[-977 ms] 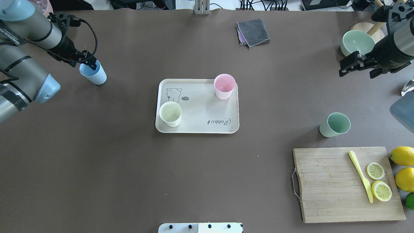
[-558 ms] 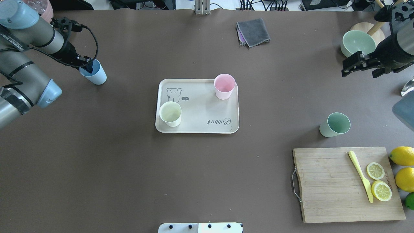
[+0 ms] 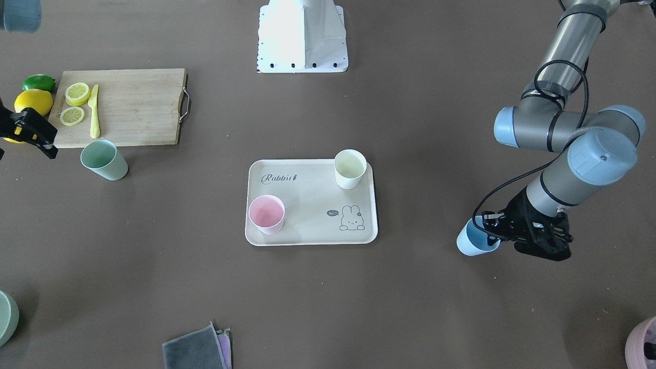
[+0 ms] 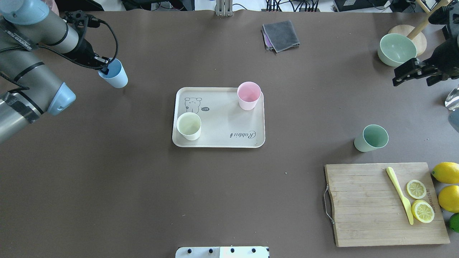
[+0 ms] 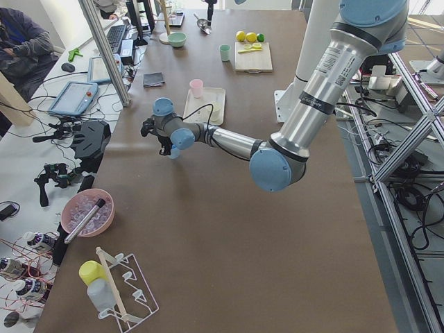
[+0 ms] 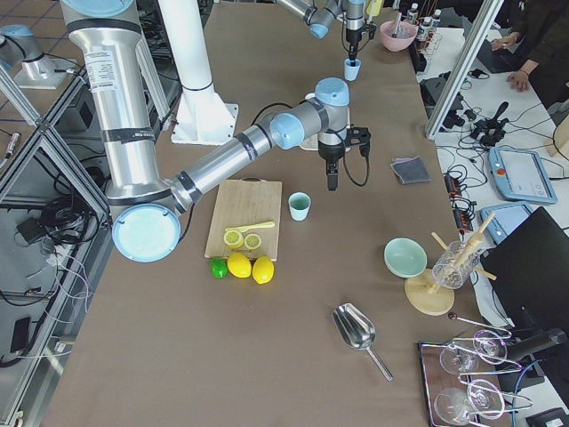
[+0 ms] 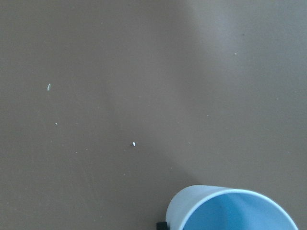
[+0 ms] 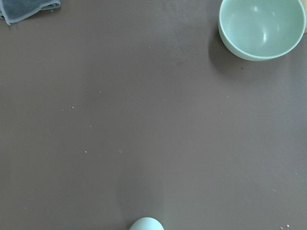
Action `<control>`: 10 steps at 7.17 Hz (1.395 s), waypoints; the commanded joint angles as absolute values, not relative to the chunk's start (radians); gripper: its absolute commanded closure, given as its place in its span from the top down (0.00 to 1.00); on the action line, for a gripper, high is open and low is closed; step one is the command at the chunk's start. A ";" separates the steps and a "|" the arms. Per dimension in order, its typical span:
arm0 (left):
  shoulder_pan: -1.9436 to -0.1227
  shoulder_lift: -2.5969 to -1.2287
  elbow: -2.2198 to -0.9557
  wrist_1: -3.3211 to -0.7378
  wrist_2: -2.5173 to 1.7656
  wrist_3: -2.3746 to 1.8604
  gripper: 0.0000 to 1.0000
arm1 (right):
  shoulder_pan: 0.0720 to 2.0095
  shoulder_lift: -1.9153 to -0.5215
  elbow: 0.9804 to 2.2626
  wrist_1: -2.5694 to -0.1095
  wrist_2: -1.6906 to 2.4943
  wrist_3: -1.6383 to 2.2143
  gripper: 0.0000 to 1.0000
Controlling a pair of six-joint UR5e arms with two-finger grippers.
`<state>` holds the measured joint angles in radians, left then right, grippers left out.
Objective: Place all cups on tray
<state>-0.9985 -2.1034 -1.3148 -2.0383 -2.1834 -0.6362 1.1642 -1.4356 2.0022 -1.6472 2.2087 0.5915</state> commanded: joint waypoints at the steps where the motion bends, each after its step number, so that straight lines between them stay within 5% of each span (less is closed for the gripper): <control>1: -0.935 -2.176 -1.383 -1.976 -2.180 -0.807 0.00 | 1.254 -1.529 1.974 -1.647 2.250 0.388 1.00; 7: -0.709 -2.303 -1.345 -1.974 -1.981 -1.029 0.00 | 1.310 -1.623 1.954 -1.646 2.261 0.279 1.00; 8: -0.709 -2.303 -1.344 -1.974 -1.979 -1.029 0.14 | 1.309 -1.621 1.951 -1.646 2.261 0.281 1.00; 9: -0.709 -2.303 -1.348 -1.974 -1.979 -1.025 0.97 | 1.308 -1.620 1.950 -1.646 2.261 0.282 1.00; 10: -0.713 -2.298 -1.365 -1.974 -1.979 -1.023 0.98 | 1.308 -1.618 1.950 -1.646 2.261 0.291 1.00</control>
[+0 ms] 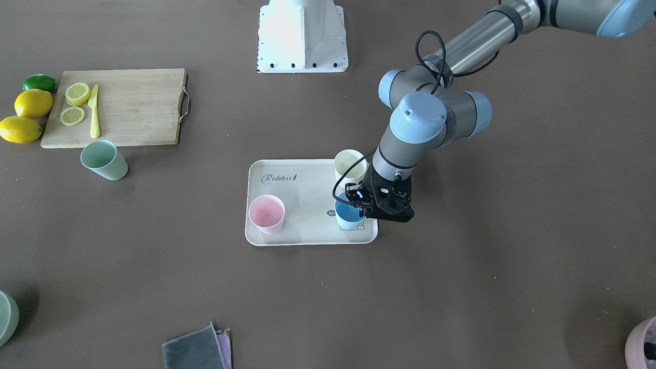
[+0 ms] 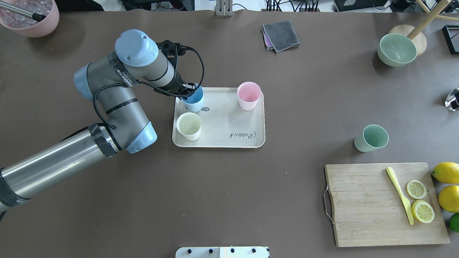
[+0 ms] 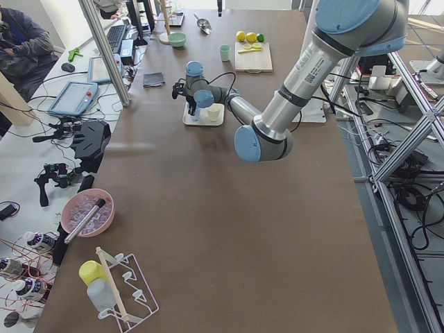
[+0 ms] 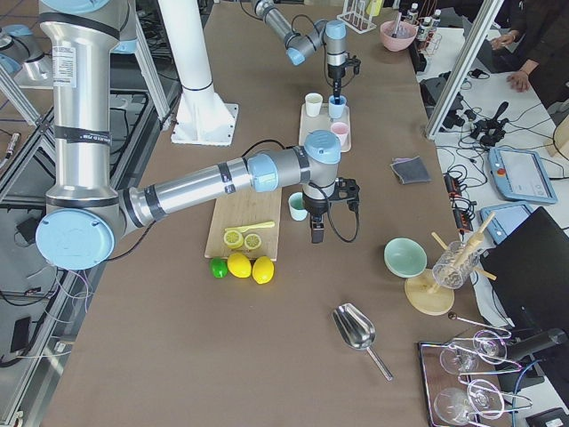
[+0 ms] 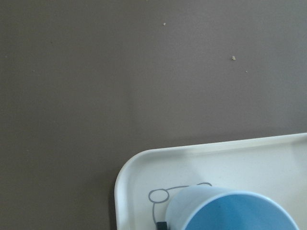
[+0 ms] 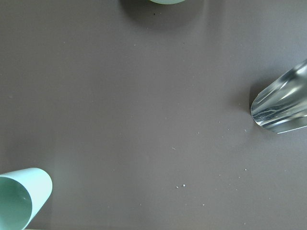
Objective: Place all cups on tray
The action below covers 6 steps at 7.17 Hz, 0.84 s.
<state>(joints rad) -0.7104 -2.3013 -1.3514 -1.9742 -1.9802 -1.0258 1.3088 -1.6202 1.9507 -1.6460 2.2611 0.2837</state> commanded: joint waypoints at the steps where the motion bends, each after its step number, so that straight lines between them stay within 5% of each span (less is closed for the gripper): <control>1: -0.763 -2.287 -1.400 -1.942 -1.991 -1.017 0.98 | 1.307 -1.614 1.951 -1.646 2.264 0.322 0.99; 4: -0.973 -2.075 -1.731 -1.645 -2.143 -0.693 0.98 | 1.144 -1.628 1.938 -1.367 2.255 0.692 0.99; 6: -1.089 -1.961 -1.753 -1.635 -2.209 -0.466 0.98 | 0.984 -1.657 1.927 -1.234 2.160 0.869 0.98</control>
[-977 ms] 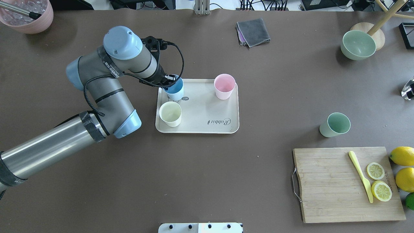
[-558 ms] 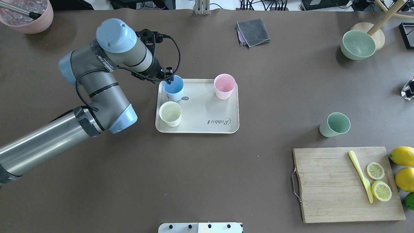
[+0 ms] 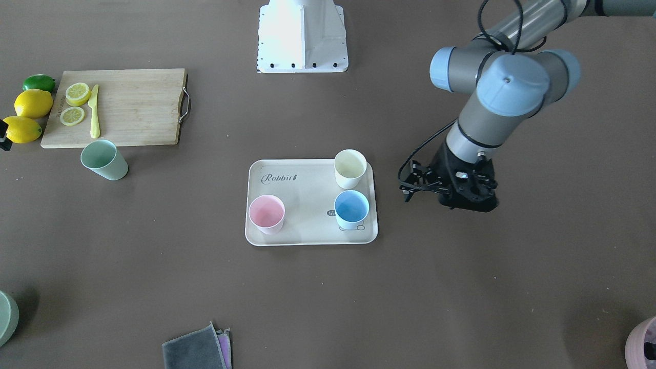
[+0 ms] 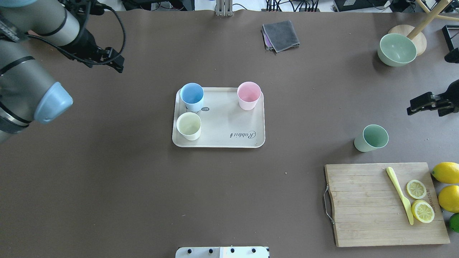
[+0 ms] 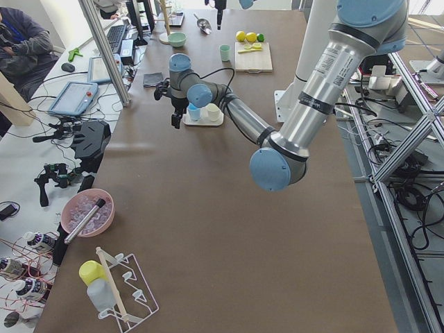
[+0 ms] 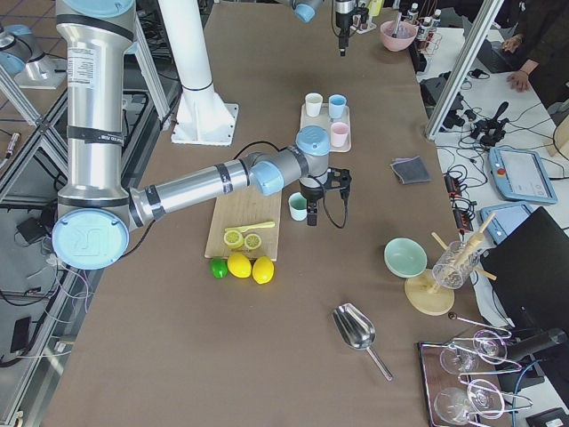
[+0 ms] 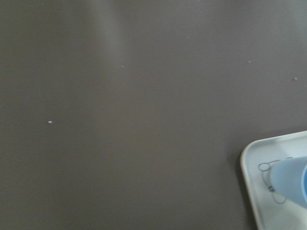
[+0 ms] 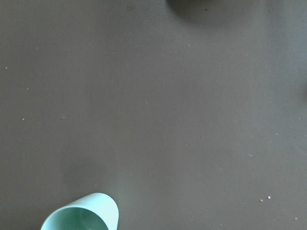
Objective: Place all cups on tray
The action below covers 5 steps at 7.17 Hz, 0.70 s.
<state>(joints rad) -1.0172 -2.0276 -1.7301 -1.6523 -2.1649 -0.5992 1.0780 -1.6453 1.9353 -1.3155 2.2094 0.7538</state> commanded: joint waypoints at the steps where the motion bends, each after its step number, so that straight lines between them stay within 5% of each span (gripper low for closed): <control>1: -1.094 -1.947 -1.756 -1.637 -2.207 -0.459 0.98 | 0.918 -1.655 1.916 -1.221 2.099 0.903 0.95; 4: -1.092 -1.942 -1.755 -1.640 -2.204 -0.462 0.98 | 0.827 -1.644 1.887 -1.207 2.027 0.936 0.75; 5: -1.091 -1.942 -1.753 -1.640 -2.201 -0.466 0.98 | 0.809 -1.643 1.853 -1.153 2.026 0.952 0.50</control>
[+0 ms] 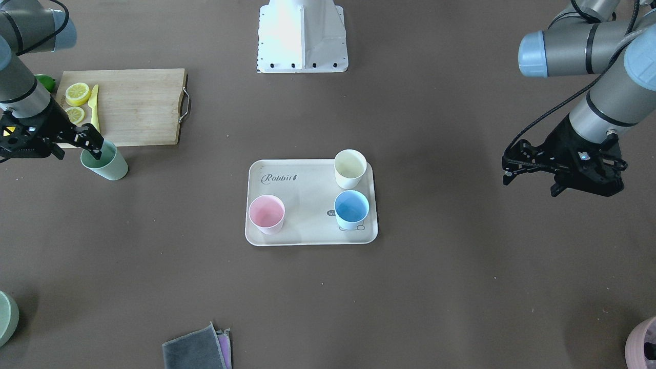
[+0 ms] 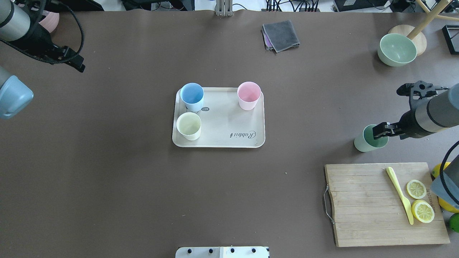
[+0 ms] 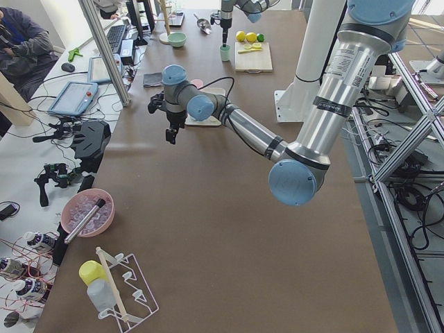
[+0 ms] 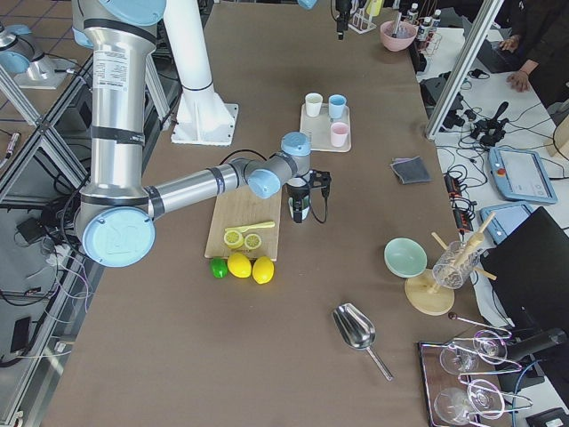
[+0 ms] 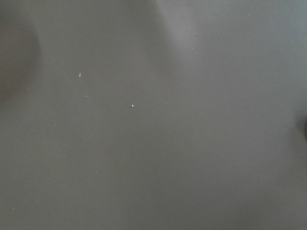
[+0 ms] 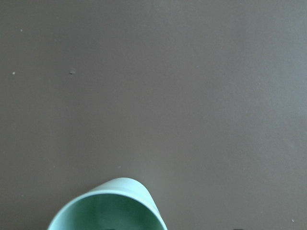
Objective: Place all cups on tray
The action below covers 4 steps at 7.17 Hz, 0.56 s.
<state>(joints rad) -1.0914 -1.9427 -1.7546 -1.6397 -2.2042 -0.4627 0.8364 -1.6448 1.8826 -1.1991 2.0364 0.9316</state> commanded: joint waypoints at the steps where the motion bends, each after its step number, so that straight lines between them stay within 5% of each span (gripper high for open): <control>1: -1.089 -1.942 -1.753 -1.640 -2.201 -0.469 0.98 | 0.805 -1.643 1.823 -1.097 2.026 0.954 0.18; 2: -1.086 -1.944 -1.752 -1.641 -2.200 -0.471 0.98 | 0.805 -1.641 1.819 -1.085 2.028 0.954 0.00; 4: -1.083 -1.944 -1.747 -1.641 -2.200 -0.471 0.98 | 0.805 -1.600 1.832 -1.088 2.037 0.956 0.00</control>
<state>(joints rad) -1.0851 -1.9433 -1.7501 -1.6412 -2.2000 -0.4712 0.8060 -1.6275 1.8281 -1.0892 2.0313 0.9542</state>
